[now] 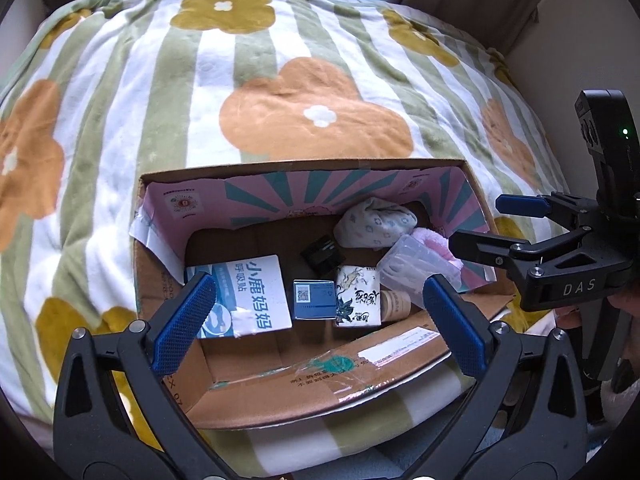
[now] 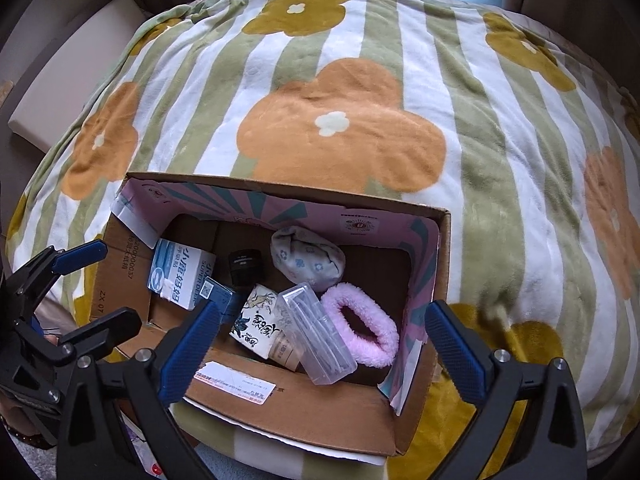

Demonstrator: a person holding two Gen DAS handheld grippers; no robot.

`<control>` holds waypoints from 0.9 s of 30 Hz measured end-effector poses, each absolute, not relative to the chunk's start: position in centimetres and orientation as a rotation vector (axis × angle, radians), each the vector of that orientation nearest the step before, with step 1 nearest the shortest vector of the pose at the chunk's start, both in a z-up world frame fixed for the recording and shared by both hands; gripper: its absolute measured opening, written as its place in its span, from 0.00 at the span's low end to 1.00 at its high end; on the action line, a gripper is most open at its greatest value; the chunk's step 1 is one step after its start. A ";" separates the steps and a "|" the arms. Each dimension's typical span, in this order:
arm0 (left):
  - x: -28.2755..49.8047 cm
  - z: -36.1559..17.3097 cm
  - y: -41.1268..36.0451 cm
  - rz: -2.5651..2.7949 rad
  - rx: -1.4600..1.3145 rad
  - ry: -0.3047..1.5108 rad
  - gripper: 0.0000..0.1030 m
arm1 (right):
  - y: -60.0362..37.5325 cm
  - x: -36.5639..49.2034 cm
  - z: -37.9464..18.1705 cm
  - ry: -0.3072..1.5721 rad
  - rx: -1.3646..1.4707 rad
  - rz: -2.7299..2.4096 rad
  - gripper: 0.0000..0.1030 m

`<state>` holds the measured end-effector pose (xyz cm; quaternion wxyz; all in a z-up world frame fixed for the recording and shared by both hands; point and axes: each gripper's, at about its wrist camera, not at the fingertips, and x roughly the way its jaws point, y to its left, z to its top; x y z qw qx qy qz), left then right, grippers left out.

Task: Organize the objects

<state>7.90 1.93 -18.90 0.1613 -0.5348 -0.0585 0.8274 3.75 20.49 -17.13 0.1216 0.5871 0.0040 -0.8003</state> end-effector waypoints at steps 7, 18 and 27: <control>7.2 -18.0 2.0 2.375 -1.512 -0.184 1.00 | 20.5 3.5 -16.5 -0.015 1.708 -2.370 0.99; 6.1 -10.6 0.7 2.504 -1.458 -0.196 1.00 | 20.9 2.7 -10.8 -0.032 1.680 -2.502 0.99; 5.1 -6.3 -1.2 2.594 -1.421 -0.198 1.00 | 21.0 2.9 -5.6 -0.052 1.621 -2.573 0.99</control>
